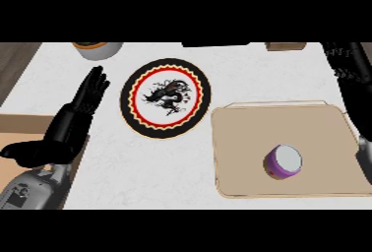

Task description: Pick the can from the tray and place it in the plate

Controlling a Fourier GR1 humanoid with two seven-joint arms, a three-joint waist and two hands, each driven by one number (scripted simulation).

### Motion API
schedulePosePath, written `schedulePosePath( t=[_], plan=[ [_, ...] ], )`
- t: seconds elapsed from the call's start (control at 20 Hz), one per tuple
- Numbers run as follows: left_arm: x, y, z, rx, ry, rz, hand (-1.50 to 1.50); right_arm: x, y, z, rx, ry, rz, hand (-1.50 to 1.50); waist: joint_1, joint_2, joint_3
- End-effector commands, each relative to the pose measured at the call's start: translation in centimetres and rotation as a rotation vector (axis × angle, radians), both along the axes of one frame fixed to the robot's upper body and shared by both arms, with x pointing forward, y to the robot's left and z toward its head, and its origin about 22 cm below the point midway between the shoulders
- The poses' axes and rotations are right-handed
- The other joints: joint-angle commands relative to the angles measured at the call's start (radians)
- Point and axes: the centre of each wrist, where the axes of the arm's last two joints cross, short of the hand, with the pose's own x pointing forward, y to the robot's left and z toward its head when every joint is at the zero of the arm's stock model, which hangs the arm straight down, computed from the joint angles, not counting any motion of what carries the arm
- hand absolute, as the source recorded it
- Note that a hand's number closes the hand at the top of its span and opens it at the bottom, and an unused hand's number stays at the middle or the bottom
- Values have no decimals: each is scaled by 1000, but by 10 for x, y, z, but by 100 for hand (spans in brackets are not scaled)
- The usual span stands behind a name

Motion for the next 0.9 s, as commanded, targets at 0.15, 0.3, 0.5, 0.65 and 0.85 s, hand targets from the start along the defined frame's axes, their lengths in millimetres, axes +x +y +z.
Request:
schedulePosePath(
  t=[0.15,0.3,0.5,0.65,0.85],
  plan=[
    [-16,62,-24,228,121,238,0,-9,-19,-22,622,-6,-472,-150,-14,12,-31],
    [-30,87,-45,278,215,338,0,-29,-82,-79,479,137,-949,-150,-77,43,-47],
    [-41,95,-52,308,253,383,0,-39,-53,-79,713,-154,-1241,-150,-42,16,-46],
    [-48,92,-62,323,268,382,0,-53,-20,-86,804,-260,-1384,-150,-23,18,-46],
    [-53,87,-58,332,250,345,0,-73,22,-87,790,-287,-1379,-150,21,21,-46]
  ],
)
